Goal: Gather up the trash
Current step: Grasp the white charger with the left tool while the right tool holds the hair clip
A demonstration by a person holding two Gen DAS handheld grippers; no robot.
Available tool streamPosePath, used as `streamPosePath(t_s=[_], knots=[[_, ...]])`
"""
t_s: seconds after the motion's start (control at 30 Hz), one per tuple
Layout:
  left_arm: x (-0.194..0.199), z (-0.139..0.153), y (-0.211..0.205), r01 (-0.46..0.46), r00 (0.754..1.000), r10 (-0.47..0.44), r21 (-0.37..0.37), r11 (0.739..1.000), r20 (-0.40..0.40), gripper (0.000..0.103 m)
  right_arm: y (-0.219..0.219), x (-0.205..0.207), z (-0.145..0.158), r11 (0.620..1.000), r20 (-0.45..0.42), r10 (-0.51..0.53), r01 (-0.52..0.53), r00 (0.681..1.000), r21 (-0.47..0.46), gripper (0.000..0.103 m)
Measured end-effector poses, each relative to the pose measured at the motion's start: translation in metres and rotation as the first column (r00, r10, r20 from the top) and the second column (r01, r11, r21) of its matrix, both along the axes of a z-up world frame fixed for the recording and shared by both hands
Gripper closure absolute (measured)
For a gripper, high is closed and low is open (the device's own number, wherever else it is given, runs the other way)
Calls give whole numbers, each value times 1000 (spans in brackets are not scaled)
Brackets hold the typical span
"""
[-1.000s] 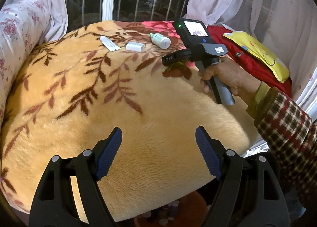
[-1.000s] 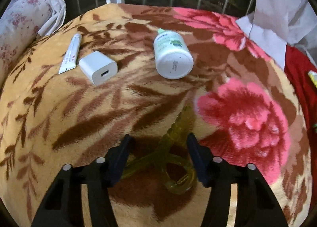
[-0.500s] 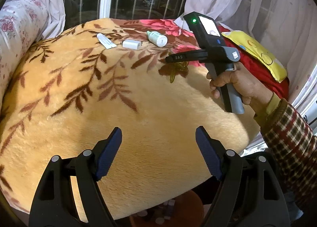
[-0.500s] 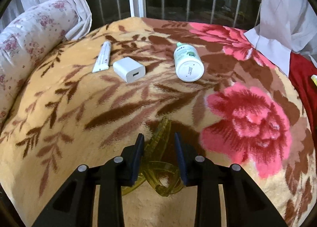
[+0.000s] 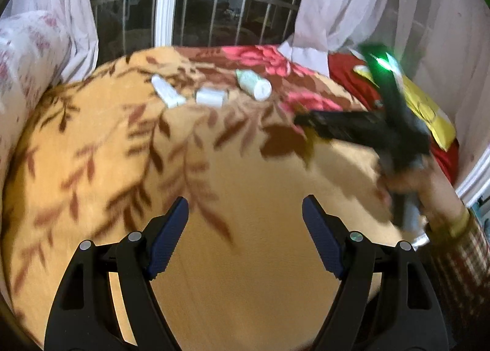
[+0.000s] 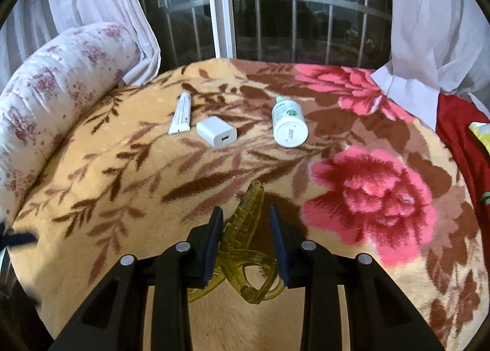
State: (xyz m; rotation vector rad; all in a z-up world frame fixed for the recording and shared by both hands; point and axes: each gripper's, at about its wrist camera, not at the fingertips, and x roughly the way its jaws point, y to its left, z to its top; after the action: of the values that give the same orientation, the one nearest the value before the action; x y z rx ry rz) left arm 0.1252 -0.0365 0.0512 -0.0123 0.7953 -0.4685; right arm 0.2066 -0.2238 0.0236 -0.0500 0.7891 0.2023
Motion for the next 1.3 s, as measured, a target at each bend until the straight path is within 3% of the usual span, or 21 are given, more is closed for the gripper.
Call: streamPosePath(t_s=[0.17,0.3,0.47,0.67,0.83,0.9,1.03,1.3], knots=[[71,2,-12,39,999,-39,-13,999,9,28,-13,-8,7,1000,14,11,-11,1000,7,72],[123,-5,-29,82,995,-84,34,996,50,28,-23,-10,8,1000,25,17,-17,1000,13,72],[183,-26,-48,57,998,-60,102,993,30,28,-32,-7,5,1000,30,22,-23,999,15,71],[227,-47,-59,22,1000,-21,174,985,-8,28,-33,-1,3,999,32,35,-36,999,14,71],[243,-60,-69,20,1000,-16,246,969,-16,28,-29,-1,3,998,34,51,-52,998,18,71],[249,-67,-72,23,999,-14,263,964,-36,48,-28,-1,4,999,37,51,-51,998,17,71],[251,-72,-67,5,999,7,227,974,-52,49,-29,-1,3,999,39,44,-45,998,25,71],[219,-63,-64,29,999,-22,218,975,-38,49,-32,-7,5,999,41,36,-37,998,30,71]])
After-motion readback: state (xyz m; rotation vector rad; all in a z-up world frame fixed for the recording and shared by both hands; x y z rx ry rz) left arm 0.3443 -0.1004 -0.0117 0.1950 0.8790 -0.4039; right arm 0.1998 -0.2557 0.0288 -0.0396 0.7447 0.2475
